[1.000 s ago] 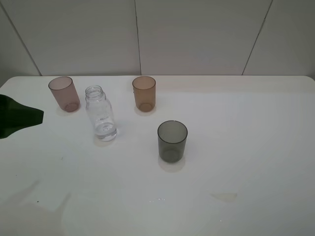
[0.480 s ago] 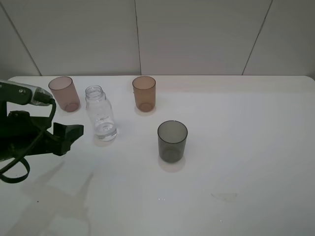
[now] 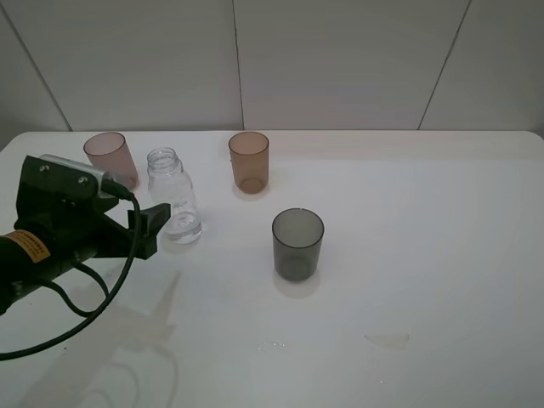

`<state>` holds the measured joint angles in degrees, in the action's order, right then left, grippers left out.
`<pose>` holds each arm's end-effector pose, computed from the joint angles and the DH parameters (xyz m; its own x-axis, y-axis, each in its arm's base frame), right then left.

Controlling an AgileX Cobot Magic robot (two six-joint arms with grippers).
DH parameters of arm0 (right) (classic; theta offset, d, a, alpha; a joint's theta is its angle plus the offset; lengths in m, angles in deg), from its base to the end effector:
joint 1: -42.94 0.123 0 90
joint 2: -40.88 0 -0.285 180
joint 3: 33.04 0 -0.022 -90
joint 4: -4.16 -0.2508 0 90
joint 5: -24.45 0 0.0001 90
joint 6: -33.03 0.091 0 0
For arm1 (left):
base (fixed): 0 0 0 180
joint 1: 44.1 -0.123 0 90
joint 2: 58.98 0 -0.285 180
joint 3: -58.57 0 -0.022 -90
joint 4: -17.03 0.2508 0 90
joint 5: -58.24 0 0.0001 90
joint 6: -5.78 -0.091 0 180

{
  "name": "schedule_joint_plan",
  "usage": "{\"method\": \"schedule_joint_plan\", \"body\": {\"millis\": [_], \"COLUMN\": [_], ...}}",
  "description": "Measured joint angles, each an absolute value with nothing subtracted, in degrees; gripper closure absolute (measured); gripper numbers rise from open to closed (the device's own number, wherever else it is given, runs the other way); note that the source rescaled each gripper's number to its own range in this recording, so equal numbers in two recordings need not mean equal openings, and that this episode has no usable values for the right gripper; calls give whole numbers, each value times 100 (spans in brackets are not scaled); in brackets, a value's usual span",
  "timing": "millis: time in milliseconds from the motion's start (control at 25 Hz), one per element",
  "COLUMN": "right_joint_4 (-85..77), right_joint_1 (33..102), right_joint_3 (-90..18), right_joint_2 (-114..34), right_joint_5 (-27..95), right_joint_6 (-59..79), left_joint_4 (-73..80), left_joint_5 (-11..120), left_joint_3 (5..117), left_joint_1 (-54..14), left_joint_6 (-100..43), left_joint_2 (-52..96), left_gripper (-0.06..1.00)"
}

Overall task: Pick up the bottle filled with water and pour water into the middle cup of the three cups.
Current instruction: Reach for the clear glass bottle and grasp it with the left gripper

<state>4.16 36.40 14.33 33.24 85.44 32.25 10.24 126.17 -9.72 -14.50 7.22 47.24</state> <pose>-0.0078 0.0009 0.2827 -0.4370 0.0364 -0.8987 0.1080 0.9941 -0.0122 0.1893 -0.0961 0.1230 -0.2774 0.0778 -0.9576 0.3813 0.9238 -0.0354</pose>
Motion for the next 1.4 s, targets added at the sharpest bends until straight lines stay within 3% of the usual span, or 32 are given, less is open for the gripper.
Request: {"method": "schedule_joint_plan", "body": {"millis": [320,1400], "right_joint_4": [416,416], "right_joint_1": [3640,3640], "right_joint_3": [1433,1433], "right_joint_2": [3324,3324], "right_joint_5": [8544,8544], "right_joint_6": [3225,3225], "left_joint_4": [729,1085], "left_joint_5": [12680,12784], "left_joint_3": [-694,297], "left_joint_1": [-1450,-1439], "left_joint_6": [753,764], "left_joint_2": [5652,6590], "left_gripper": [-6,-6]}}
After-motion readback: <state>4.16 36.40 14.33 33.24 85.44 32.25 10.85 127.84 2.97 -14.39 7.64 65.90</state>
